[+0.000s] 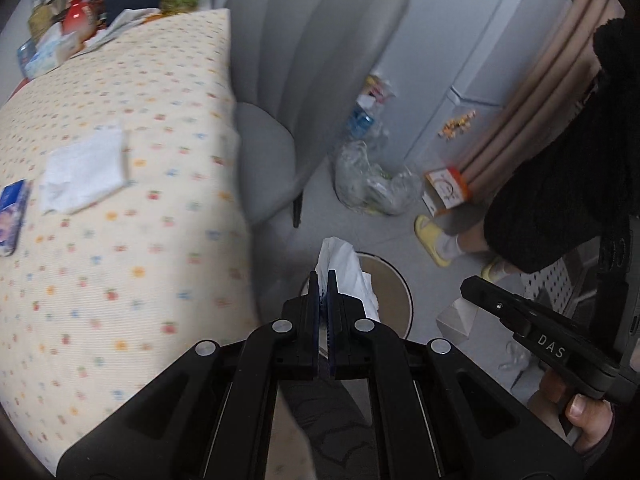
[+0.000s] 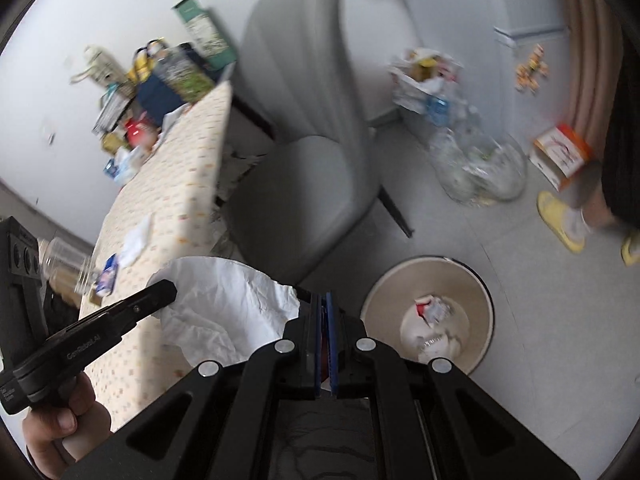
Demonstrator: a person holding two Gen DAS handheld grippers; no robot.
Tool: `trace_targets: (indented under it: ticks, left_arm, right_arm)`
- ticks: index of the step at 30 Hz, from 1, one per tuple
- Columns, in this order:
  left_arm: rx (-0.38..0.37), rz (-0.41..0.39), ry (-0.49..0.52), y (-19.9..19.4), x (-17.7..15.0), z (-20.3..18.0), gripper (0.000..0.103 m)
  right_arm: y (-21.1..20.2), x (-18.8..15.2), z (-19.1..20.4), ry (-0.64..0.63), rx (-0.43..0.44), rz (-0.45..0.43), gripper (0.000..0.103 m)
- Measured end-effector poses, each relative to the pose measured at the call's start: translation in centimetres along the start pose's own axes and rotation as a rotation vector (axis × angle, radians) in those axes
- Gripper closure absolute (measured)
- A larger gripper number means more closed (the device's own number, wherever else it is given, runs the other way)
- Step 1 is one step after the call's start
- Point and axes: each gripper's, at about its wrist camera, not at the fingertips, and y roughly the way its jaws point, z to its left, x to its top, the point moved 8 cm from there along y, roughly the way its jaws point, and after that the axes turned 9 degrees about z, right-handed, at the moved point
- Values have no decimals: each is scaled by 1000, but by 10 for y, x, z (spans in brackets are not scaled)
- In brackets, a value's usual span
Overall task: Collect trash
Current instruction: 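Carry the blue-red wrapper and white tissue over the trash bin with both grippers, then open the right gripper then the left gripper to drop both items in the bin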
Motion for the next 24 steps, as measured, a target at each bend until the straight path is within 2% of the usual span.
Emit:
trace_targets:
  ticks: [8,14,15,16,17,21,24]
  left_arm:
    - [-1,70,67,41,-7,-42,100]
    - [39,97,72,64,-7,-43,100]
    - [47,104,68,69,-7,-42,100]
    - [54,111,65,73,-6,-40,100]
    - [61,116,65,77,-5,-40,100]
    - [81,137,72,91,-5,-41,100]
    - [83,156,84,102,-7,-49,100]
  right_arm:
    - [25,-12,-63,122,14,29,99]
    - [63,-12,-90,189,65,55,94]
    - [71,-13,-94,204,67,73,90]
    - [82,-15,-100,226,64,94,67]
    - [87,-16,-104,239,62,98,49]
    - [92,-22,-116,272,49,85,48]
    - [82,-30,-126,296,18,61,46]
